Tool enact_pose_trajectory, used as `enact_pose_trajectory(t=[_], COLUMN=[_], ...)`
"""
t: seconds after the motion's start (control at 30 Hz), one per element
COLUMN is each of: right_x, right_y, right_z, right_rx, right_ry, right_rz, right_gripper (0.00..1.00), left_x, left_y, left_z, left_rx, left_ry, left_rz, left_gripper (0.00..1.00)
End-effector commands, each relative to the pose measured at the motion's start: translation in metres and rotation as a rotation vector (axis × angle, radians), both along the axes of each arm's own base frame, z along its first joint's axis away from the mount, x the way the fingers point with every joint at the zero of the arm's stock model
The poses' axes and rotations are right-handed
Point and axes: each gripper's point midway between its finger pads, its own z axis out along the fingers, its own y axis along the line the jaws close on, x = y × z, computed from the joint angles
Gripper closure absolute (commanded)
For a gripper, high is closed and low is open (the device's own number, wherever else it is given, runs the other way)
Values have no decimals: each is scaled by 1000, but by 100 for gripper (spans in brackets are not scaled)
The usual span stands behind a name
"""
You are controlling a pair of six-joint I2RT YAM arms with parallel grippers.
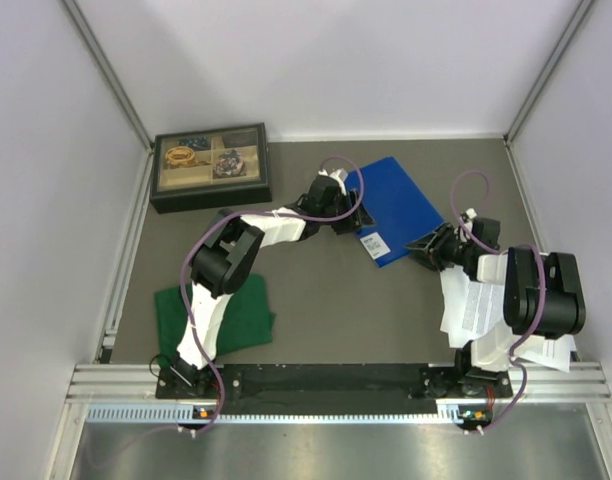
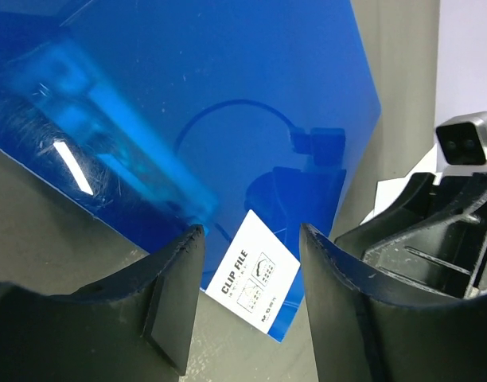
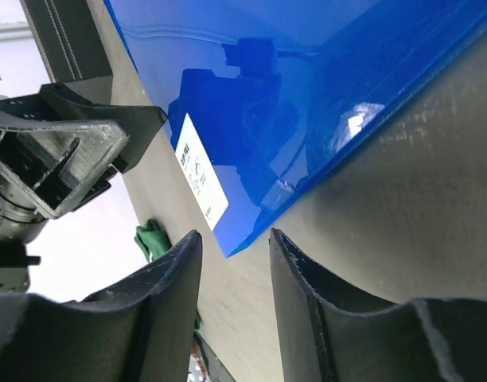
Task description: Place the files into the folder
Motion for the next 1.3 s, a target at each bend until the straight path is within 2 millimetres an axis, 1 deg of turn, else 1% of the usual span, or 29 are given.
enact_pose_trajectory(t=[0.0, 0.07, 0.1, 0.2, 0.37, 0.4, 0.47, 0.5, 0.57, 0.63, 0.67, 0.7, 0.8, 0.87, 0.9, 0.93, 0.97, 1.0, 1.03, 1.1, 1.13, 1.17, 1.2, 1.23, 1.27], right_x=[12, 10, 13, 11, 16, 16, 20, 19, 22, 22, 26, 25, 29, 30, 35, 36, 37, 41, 43, 46, 44, 45, 47, 41, 42], right_y=[5, 6, 6, 8, 9, 9, 10, 11, 11, 12, 12, 12, 13, 14, 15, 15, 16, 17, 19, 26, 27, 28, 28, 30, 32], right_z=[8, 2, 4, 1, 0, -3, 0, -4, -3, -6, -1, -4, -4, -8, -3, -6, -4, 3, 6, 19, 15, 25, 29, 19, 33], right_rx=[34, 52, 55, 81, 107, 113, 139, 151, 170, 192, 199, 208, 223, 242, 241, 246, 249, 253, 248, 229, 188, 159, 123, 70, 36], right_ry=[-65, -38, -53, -34, -32, -22, -36, -24, -30, -13, -50, -41, -50, -40, -80, -76, -83, -122, -144, -210, -220, -257, -283, -256, -302], right_rz=[13, 12, 11, 7, -4, -8, -14, -17, -30, -41, -41, -44, -58, -73, -75, -82, -83, -68, -52, 6, 37, 58, 68, 92, 104], right_gripper=[60, 60, 61, 62, 63, 65, 66, 67, 67, 67, 67, 67, 68, 73, 74, 76, 86, 93, 100, 100, 100, 100, 100, 100, 100], left_x=[-11, -12, -14, -17, -22, -23, -25, -26, -26, -26, -27, -27, -28, -29, -29, -30, -28, -27, -24, -15, -10, -6, -3, 7, 1], left_y=[9, 8, 9, 8, 12, 12, 12, 12, 13, 13, 14, 13, 13, 13, 13, 14, 14, 14, 17, 21, 28, 33, 41, 51, 62], left_z=[-17, -18, -21, -23, -27, -29, -31, -32, -34, -35, -38, -37, -41, -45, -44, -47, -46, -44, -43, -27, -21, 4, 15, 49, 56], left_rx=[17, 7, 6, 7, 10, 12, 11, 12, 16, 17, 20, 17, 15, 18, 17, 29, 45, 59, 98, 152, 194, 223, 250, 246, 259], left_ry=[45, 52, 61, 65, 73, 78, 84, 85, 86, 89, 92, 93, 102, 110, 106, 105, 87, 73, 81, 25, 10, -15, -11, -49, 0], left_rz=[2, 5, 4, -5, -6, -6, -9, -11, -11, -12, -13, -14, -17, -18, -20, -19, -28, -32, -25, -32, -9, 6, 33, 90, 116], left_gripper=[43, 44, 44, 44, 44, 44, 44, 44, 45, 45, 45, 45, 45, 46, 46, 46, 47, 47, 47, 44, 42, 41, 39, 38, 36])
